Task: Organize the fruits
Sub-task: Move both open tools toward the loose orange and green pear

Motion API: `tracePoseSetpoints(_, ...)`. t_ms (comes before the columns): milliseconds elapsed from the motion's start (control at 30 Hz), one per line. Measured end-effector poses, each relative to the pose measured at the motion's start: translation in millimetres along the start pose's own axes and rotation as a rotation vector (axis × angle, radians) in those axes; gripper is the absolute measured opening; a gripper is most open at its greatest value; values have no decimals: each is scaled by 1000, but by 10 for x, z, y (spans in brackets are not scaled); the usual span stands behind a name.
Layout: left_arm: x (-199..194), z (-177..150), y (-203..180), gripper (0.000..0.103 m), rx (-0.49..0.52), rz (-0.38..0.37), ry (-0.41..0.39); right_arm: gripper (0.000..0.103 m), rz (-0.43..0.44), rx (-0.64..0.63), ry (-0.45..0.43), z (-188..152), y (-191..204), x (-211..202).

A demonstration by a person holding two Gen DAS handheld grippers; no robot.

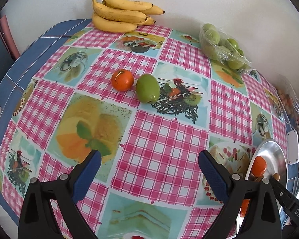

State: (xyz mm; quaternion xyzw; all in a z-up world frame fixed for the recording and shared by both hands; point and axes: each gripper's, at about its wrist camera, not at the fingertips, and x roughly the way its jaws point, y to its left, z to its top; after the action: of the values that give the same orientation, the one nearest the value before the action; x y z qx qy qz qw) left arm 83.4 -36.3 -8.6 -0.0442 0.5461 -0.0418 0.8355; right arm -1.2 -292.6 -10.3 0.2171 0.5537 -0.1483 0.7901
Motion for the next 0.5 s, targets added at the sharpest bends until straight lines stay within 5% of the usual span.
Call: tracePoseSetpoints(500,-11,93,43,98,33,-87,-24,103,24,-38,-25,-8,144,-66)
